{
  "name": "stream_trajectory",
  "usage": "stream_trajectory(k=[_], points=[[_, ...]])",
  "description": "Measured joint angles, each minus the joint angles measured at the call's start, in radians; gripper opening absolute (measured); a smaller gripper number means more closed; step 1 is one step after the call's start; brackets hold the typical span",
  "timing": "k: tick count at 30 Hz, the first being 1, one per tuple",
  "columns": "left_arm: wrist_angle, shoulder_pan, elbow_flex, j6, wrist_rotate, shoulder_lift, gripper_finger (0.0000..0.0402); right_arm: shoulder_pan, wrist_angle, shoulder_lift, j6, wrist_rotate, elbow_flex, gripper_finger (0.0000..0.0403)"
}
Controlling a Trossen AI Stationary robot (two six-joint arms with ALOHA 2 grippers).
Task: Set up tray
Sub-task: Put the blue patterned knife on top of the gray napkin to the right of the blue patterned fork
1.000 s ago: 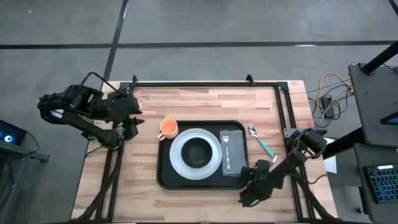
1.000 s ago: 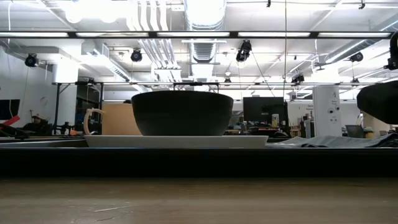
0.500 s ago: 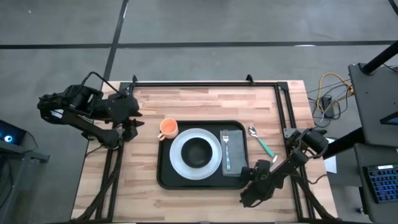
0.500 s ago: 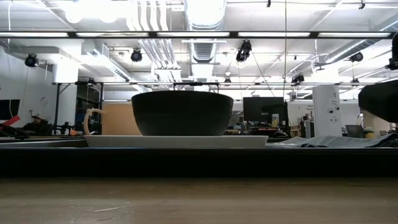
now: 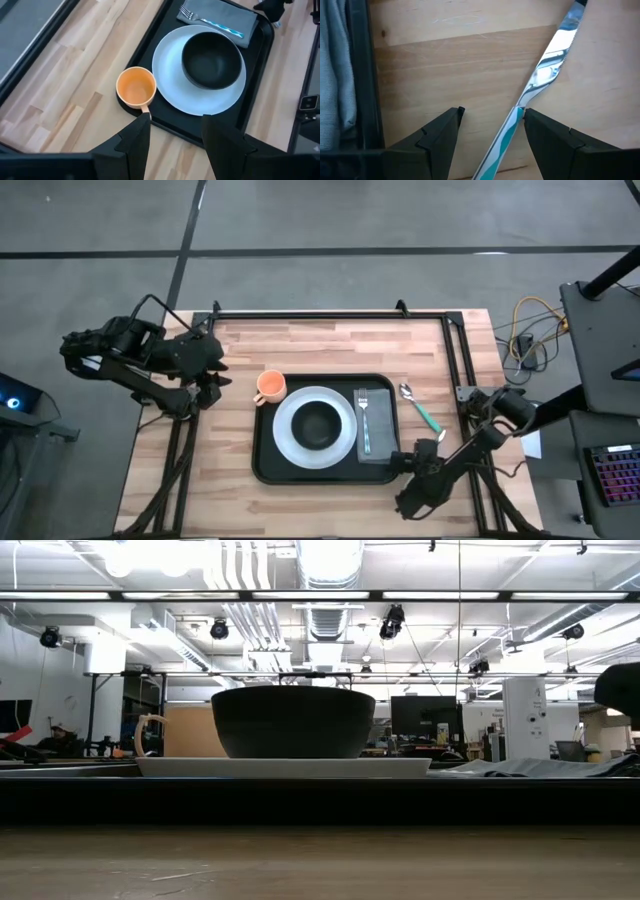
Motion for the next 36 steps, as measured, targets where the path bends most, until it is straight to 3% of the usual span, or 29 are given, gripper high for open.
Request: stream_trajectory(k=[18, 36], points=[[0.0, 0.0, 0.0, -0.015, 0.0, 0.002, 0.0158, 0.003, -0.012, 0.0, -0.029, -0.014, 0.022, 0.0209], [0.001, 0.0, -0.002, -0.015, -0.001, 0.002, 0.0158, 0.002, 0.014, 0.002, -0.06, 0.031, 0.027, 0.0061]])
